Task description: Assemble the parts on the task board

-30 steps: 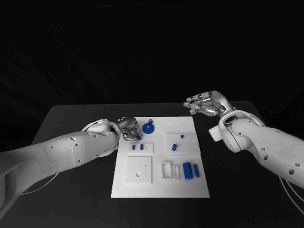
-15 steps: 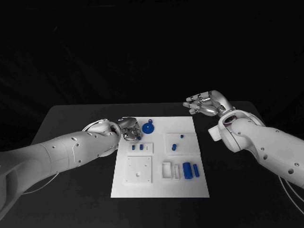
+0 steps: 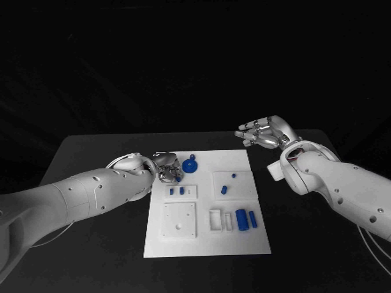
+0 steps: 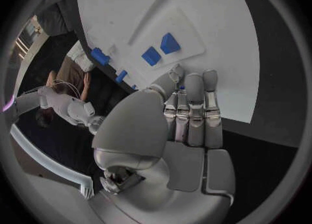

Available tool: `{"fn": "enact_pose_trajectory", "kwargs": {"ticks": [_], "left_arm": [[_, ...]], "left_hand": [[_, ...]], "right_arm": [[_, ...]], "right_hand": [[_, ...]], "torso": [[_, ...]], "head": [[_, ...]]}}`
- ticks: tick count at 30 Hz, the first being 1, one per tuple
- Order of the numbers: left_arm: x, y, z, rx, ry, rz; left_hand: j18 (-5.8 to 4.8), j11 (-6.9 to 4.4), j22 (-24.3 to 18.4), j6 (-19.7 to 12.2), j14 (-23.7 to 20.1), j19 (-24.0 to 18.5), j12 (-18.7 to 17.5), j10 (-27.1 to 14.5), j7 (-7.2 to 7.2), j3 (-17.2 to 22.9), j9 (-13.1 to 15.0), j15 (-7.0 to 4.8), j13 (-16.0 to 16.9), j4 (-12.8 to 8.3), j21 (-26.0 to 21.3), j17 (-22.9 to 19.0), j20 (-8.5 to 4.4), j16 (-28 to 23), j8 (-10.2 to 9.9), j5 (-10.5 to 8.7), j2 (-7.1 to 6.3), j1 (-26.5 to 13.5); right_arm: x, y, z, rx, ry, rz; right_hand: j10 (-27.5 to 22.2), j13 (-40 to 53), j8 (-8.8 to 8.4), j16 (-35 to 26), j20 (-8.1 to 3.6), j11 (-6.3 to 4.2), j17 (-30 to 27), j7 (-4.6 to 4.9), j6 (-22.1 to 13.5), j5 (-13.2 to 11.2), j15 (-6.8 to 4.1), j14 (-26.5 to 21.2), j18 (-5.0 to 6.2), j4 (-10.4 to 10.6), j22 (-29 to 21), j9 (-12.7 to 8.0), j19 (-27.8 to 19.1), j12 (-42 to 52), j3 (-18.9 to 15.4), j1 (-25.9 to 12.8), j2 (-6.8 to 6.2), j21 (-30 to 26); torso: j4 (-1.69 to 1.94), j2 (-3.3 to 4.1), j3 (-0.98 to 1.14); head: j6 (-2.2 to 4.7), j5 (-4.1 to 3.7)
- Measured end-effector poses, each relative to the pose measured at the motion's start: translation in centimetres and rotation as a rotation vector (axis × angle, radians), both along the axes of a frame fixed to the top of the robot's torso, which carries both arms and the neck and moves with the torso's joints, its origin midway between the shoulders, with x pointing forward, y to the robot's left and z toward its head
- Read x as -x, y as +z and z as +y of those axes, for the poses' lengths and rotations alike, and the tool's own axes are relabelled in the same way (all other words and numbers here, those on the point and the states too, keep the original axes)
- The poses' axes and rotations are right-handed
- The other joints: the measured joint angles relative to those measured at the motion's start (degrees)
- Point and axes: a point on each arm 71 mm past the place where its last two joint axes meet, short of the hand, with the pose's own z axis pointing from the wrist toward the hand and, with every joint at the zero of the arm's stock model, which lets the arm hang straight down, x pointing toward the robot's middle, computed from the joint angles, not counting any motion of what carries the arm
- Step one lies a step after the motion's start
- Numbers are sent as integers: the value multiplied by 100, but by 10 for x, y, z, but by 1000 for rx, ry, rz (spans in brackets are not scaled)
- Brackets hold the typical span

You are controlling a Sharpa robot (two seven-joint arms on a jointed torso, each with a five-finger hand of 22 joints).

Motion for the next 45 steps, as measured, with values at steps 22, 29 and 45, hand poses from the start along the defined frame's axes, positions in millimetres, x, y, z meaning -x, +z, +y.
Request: {"fn": "enact_pose_trajectory", "kwargs": {"ticks": [22,29,45], "left_arm": [[2,-4,6,1,-1,-10],[0,-3,12,0,12,-13],[-7,10,52,55,117,-48]], "left_hand": [[44,121,0,-1360,-76,69,35,-335,-139,295,-38,75,-10,22,-99,-59,74,0,14,-16,-319,-87],[44,67,0,-1550,-146,10,35,-467,-151,344,-41,145,-9,72,-154,-101,133,-33,14,-43,-416,-71],[106,202,0,-862,-263,-115,-1,-490,104,538,-31,135,-15,48,-110,-215,181,-225,14,47,-400,-4]], "right_arm": [[-1,-1,0,3,3,7],[-1,-2,0,9,10,15],[-3,-14,3,200,88,15]], "right_hand": [[-21,0,0,0,20,21,-12,0,0,0,19,-20,0,0,-4,0,-21,0,0,0,0,0],[-125,-5,0,0,42,41,-22,0,0,0,39,-40,0,-45,-5,0,-42,-47,-19,0,0,-23],[203,-20,0,1390,-635,-181,1082,-135,506,7,-570,849,140,-1183,653,0,1292,-112,1140,276,-81,1199]], "torso": [[2,-1,-3],[4,-3,-7],[14,-6,-7]], "head": [[6,-1],[6,-1],[49,-8]]}}
